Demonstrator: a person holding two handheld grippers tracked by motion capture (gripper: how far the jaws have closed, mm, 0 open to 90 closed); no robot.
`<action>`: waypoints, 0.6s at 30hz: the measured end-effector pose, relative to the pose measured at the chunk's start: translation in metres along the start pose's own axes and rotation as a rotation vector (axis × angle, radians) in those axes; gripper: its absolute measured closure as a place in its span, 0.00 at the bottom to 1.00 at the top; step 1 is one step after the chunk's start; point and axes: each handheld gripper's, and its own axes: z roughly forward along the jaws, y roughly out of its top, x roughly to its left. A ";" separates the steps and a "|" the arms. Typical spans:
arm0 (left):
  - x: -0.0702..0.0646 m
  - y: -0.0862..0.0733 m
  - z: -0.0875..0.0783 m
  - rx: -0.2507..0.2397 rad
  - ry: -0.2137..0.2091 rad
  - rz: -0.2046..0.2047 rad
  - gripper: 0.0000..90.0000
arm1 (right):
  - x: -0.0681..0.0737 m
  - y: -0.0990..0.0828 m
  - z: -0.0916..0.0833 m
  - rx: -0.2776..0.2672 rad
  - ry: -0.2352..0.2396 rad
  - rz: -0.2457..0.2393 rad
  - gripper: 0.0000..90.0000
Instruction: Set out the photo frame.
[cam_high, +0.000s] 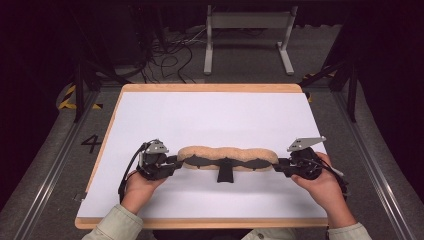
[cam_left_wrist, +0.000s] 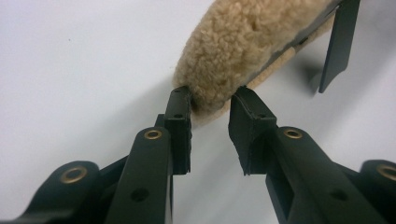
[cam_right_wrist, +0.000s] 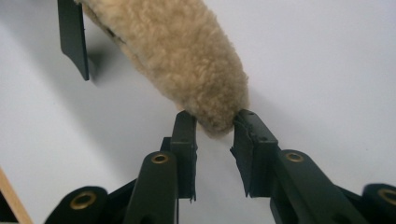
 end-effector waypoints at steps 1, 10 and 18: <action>0.000 0.000 -0.001 0.005 -0.001 0.008 0.77 | 0.001 0.000 -0.001 0.006 0.004 -0.001 0.78; -0.002 -0.004 -0.001 0.042 -0.020 0.024 0.78 | 0.003 -0.004 -0.005 0.023 0.051 -0.031 0.76; -0.001 -0.007 -0.003 0.057 -0.034 0.015 0.78 | -0.002 -0.005 -0.004 0.012 0.058 -0.037 0.71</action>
